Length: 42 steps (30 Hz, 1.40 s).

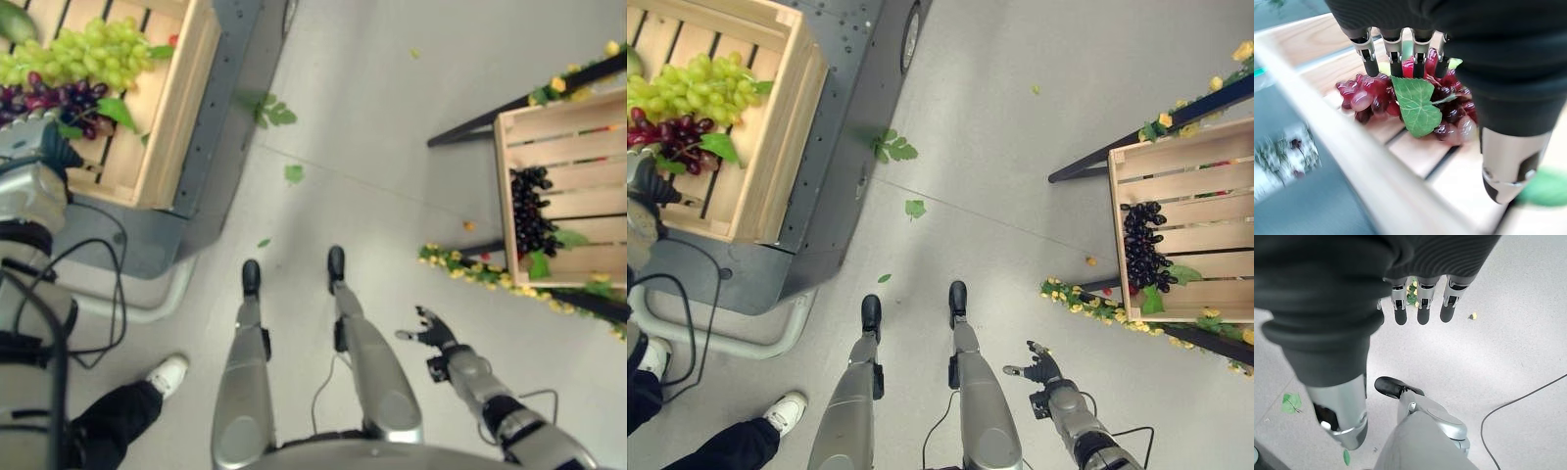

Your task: Pick up the fruits from the basket on one side to the basket on the other side

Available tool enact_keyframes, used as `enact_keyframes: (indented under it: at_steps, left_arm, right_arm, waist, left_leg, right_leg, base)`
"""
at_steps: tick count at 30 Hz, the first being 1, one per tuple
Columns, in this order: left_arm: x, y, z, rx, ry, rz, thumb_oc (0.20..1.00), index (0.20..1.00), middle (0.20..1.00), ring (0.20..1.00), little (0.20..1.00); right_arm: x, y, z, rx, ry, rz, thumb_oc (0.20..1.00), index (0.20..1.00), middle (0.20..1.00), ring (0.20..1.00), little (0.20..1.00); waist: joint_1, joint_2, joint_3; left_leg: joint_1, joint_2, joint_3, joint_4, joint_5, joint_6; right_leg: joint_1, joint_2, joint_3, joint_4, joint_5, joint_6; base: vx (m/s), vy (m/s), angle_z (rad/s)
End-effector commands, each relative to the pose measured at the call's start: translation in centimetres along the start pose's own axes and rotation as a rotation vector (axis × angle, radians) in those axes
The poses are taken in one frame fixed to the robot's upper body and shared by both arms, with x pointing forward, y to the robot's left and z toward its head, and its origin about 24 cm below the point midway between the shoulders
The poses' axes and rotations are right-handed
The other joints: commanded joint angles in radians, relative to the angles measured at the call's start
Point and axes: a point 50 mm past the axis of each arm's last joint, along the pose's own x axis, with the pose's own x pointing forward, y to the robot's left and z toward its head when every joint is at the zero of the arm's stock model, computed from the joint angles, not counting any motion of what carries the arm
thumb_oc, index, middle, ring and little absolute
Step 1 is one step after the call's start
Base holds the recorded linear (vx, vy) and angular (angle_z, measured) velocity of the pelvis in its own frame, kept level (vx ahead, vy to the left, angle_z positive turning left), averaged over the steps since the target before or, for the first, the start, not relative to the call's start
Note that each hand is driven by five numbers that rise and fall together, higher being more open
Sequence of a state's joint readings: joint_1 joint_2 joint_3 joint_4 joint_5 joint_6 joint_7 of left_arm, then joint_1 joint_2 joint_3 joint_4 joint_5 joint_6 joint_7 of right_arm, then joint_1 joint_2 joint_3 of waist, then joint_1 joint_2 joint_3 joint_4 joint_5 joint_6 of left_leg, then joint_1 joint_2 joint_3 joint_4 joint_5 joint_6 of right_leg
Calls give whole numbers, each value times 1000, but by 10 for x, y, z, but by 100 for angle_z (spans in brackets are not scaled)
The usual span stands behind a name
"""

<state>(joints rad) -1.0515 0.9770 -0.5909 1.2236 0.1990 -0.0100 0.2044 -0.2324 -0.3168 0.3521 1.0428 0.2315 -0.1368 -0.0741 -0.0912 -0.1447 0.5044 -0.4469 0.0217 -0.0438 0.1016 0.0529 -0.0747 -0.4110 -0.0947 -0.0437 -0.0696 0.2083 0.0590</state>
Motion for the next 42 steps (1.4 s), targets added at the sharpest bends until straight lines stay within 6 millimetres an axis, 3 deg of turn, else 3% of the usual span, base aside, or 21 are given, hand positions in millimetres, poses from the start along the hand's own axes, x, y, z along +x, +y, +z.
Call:
enact_keyframes:
  at_steps: [1, 2, 8, 10, 11, 13, 16, 19, 21, 24, 25, 28, 29, 33, 40, 41, 42]
  left_arm:
    - [0, 9, 0, -268, 18, 74, 1000, 1000, 1000, 1000, 1000]
    - [-1, 9, 8, -330, -30, 86, 1000, 1000, 1000, 1000, 1000]
    - [-8, 0, 9, -525, -56, 85, 1000, 1000, 1000, 1000, 1000]
    - [-15, -7, 17, -695, -114, 75, 1000, 1000, 1000, 1000, 1000]
    - [-21, -10, 25, -762, -167, 83, 1000, 1000, 1000, 1000, 1000]
    - [-24, -11, 29, -798, -186, 86, 1000, 1000, 1000, 1000, 1000]
    - [-35, -37, 50, -882, -236, 3, 1000, 1000, 1000, 1000, 1000]
    - [-38, -42, 61, -906, -270, -12, 1000, 1000, 1000, 1000, 1000]
    - [-39, -43, 59, -937, -260, -6, 1000, 1000, 1000, 1000, 1000]
    - [-45, -53, 50, -971, -237, -29, 1000, 1000, 1000, 1000, 1000]
    - [-52, -69, 49, -1010, -214, -84, 1000, 1000, 1000, 1000, 1000]
    - [-58, -83, 51, -1061, -196, -129, 1000, 1000, 1000, 1000, 1000]
    - [-66, -93, 52, -1130, -183, -162, 1000, 1000, 1000, 1000, 1000]
    - [-72, -105, 47, -1135, -156, -200, 1000, 1000, 1000, 1000, 1000]
    - [-72, -108, 53, -1181, -159, -223, 1000, 1000, 1000, 1000, 1000]
    - [-74, -109, 58, -1213, -169, -233, 1000, 1000, 1000, 1000, 1000]
    - [-74, -110, 63, -1228, -177, -245, 1000, 1000, 1000, 1000, 1000]
  right_arm:
    - [-10, -17, -29, 46, 93, -65, 1000, 1000, 1000, 1000, 1000]
    - [-11, -18, -32, 49, 101, -69, 1000, 1000, 1000, 1000, 1000]
    - [-15, -24, -42, 74, 142, -98, 1000, 1000, 1000, 1000, 1000]
    - [-20, -27, -53, 95, 177, -118, 1000, 1000, 1000, 1000, 1000]
    - [-21, -29, -56, 107, 190, -130, 1000, 1000, 1000, 1000, 1000]
    - [-21, -30, -56, 106, 192, -133, 1000, 1000, 1000, 1000, 1000]
    - [-29, -33, -73, 132, 251, -164, 1000, 1000, 1000, 1000, 1000]
    - [-36, -38, -87, 136, 302, -189, 1000, 1000, 1000, 1000, 1000]
    - [-39, -38, -93, 124, 329, -186, 1000, 1000, 1000, 1000, 1000]
    - [-41, -36, -98, 100, 363, -176, 1000, 1000, 1000, 1000, 1000]
    - [-48, -37, -109, 97, 409, -175, 1000, 1000, 1000, 1000, 1000]
    - [-55, -40, -120, 93, 454, -185, 1000, 1000, 1000, 1000, 1000]
    - [-57, -44, -123, 83, 472, -198, 1000, 1000, 1000, 1000, 1000]
    - [-56, -49, -121, 79, 472, -210, 1000, 1000, 1000, 1000, 1000]
    - [-50, -52, -112, 80, 438, -217, 1000, 1000, 1000, 1000, 1000]
    - [-46, -56, -105, 61, 414, -214, 1000, 1000, 1000, 1000, 1000]
    - [-45, -59, -102, 55, 405, -222, 1000, 1000, 1000, 1000, 1000]
  waist:
    - [20, 40, -9]
    - [26, 41, -10]
    - [41, 38, -17]
    - [50, 40, -18]
    - [49, 49, -12]
    - [46, 55, -12]
    - [17, 74, -20]
    - [-14, 78, -31]
    - [-21, 73, -32]
    - [-20, 68, -41]
    - [-30, 77, -65]
    - [-30, 102, -96]
    - [-22, 119, -107]
    - [-20, 130, -137]
    - [-25, 168, -176]
    - [-22, 177, -164]
    - [-23, 175, -156]
  left_leg:
    - [25, -81, 21, -56, 6, 70]
    - [40, -86, 18, -42, -6, 72]
    - [84, -88, 7, -29, -18, 77]
    - [121, -91, -4, -35, -28, 84]
    - [146, -88, -5, -47, -26, 91]
    - [150, -85, -7, -52, -21, 91]
    - [185, -108, -53, -73, -20, 88]
    - [187, -132, -79, -82, -15, 85]
    - [195, -148, -84, -73, -23, 90]
    - [229, -169, -92, -77, -33, 100]
    - [256, -192, -103, -80, -45, 103]
    - [285, -211, -108, -93, -69, 108]
    - [307, -212, -99, -66, -95, 102]
    - [332, -213, -85, -26, -134, 92]
    - [360, -196, -83, 19, -158, 70]
    - [315, -213, -70, 214, -128, 31]
    - [279, -230, -61, 297, -89, -2]
  right_leg:
    - [35, -23, 7, 104, -89, 107]
    - [39, -25, 3, 128, -93, 106]
    - [66, -11, -14, 178, -123, 101]
    - [56, -6, -25, 265, -132, 112]
    - [11, -4, -16, 374, -103, 126]
    - [-12, 5, -9, 403, -90, 130]
    - [-16, 69, 70, 323, -143, 100]
    - [-74, 49, 122, 183, -62, 93]
    - [-120, 47, 106, 154, -11, 103]
    - [-138, 73, 37, 156, 3, 111]
    - [-110, 83, 39, 151, -1, 105]
    - [-64, 72, 42, 110, 0, 85]
    - [-17, 68, 14, 133, -30, 81]
    - [51, 76, 2, 112, -62, 48]
    - [147, 95, -31, 66, -111, 14]
    - [182, 90, -38, 69, -130, -4]
    - [192, 74, -43, 71, -132, -11]
  base:
    - [26, 55, 7]
    - [0, 32, 9]
    - [11, 9, 5]
    - [-46, 66, 9]
    - [-60, 89, 16]
    - [-47, 48, 13]
    - [37, -14, 16]
    - [84, -12, 61]
    - [114, -27, 44]
    - [146, -64, -11]
    - [146, -50, -34]
    - [182, -33, -4]
    - [202, -49, 54]
    - [196, -52, 23]
    - [148, -97, 19]
    - [55, -57, 16]
    - [78, -94, 21]
